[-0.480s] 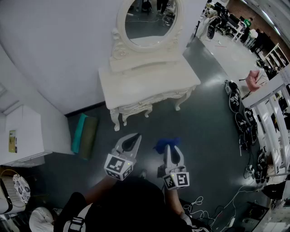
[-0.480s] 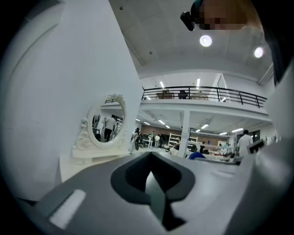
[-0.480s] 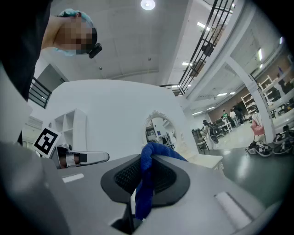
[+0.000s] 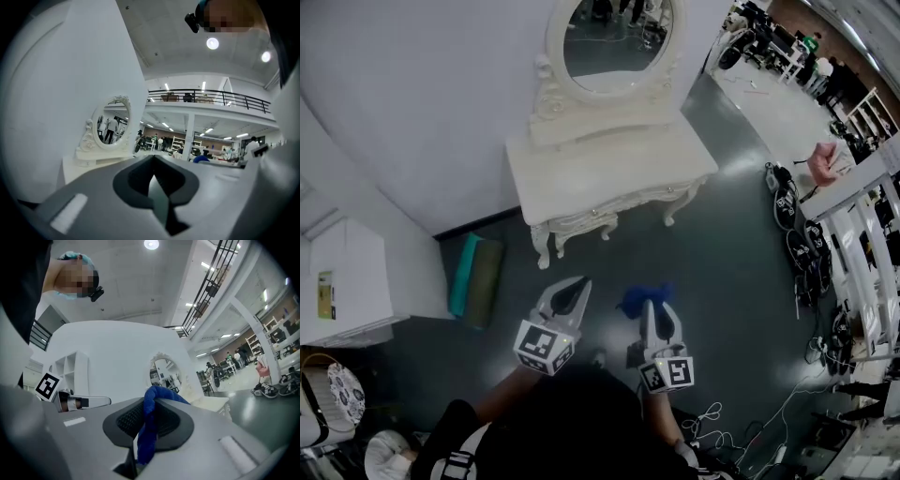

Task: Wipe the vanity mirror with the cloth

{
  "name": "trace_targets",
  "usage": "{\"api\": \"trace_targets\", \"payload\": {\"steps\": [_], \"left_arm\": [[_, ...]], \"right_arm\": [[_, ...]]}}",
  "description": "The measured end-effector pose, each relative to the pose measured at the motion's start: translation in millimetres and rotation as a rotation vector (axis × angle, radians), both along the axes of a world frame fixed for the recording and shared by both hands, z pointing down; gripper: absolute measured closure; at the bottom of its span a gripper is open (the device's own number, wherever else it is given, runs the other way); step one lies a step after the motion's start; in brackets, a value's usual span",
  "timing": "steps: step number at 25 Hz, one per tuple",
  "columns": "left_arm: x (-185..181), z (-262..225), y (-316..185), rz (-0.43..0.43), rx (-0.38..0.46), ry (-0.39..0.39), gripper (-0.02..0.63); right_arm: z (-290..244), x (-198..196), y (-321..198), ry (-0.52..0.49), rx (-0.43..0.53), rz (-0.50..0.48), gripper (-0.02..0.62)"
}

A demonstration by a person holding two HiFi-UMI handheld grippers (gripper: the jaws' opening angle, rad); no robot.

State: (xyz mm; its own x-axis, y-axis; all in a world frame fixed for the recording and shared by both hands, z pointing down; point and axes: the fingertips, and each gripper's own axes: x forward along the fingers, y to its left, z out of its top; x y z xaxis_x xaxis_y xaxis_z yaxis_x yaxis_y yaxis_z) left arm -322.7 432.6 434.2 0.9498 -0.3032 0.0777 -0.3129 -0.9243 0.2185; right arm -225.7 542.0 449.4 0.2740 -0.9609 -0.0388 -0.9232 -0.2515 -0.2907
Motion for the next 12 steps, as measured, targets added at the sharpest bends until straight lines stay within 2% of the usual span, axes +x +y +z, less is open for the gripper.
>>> {"api": "trace_targets", "payload": {"steps": [12], "left_arm": [[-34.0,10.3,-44.6,0.04,-0.007,0.003,0.6]], "right_arm": [[-0.6,-16.4,-39.7,-0.005,0.027,0.065,0.557]]}}
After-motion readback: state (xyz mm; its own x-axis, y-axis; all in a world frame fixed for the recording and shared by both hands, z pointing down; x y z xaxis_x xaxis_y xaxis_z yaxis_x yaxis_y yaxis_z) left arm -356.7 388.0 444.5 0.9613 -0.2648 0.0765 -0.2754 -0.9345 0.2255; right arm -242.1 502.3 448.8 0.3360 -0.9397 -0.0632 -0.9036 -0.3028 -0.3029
